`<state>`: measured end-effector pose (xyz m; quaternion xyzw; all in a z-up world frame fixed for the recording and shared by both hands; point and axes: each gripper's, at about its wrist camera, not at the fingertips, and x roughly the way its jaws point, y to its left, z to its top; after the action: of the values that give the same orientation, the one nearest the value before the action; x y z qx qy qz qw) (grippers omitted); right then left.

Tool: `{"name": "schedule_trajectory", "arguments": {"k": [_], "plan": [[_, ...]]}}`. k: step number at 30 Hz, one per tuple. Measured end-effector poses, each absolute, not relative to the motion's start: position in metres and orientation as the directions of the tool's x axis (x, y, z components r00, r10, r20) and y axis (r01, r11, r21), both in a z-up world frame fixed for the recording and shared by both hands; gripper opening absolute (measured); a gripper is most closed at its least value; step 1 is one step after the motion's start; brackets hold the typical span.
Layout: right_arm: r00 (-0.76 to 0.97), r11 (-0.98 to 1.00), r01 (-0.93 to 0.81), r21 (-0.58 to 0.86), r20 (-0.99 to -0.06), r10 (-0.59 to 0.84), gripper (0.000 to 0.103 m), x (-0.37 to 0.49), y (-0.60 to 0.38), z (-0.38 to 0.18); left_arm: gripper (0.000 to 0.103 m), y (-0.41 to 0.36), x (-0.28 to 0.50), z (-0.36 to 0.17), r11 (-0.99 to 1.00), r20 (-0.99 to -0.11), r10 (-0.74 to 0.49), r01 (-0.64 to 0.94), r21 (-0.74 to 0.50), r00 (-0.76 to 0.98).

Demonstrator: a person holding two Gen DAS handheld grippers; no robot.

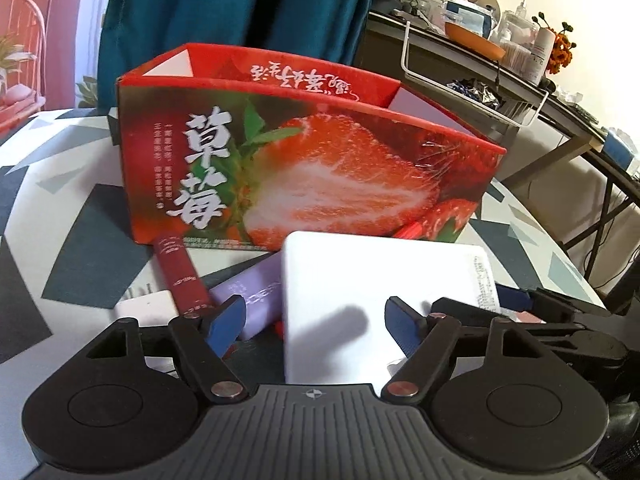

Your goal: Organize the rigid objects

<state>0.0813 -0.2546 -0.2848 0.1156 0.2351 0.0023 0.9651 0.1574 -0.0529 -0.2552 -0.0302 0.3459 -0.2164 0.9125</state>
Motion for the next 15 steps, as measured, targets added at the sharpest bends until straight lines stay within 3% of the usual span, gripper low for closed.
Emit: {"name": "schedule_trajectory", "arguments": {"k": [5,9,15], "plan": [[0.889,0.973,0.027,0.231,-0.450,0.082,0.072,0.081,-0.254,-0.286,0.069,-0.064,0.163,-0.257,0.901,-0.630,-0.421,0.379,-0.210,0.652],[0.889,0.970,0.021,0.243,-0.448,0.093,0.072,0.081,-0.256,-0.286,0.069,-0.068,0.168,-0.262,0.906,-0.651,-0.413,0.360,-0.223,0.636],[0.888,0.963,0.012,0.268,-0.445,0.113,0.072,0.081,-0.259,-0.287,0.077,-0.064,0.172,-0.271,0.909,-0.676,-0.415,0.305,-0.283,0.609]]}}
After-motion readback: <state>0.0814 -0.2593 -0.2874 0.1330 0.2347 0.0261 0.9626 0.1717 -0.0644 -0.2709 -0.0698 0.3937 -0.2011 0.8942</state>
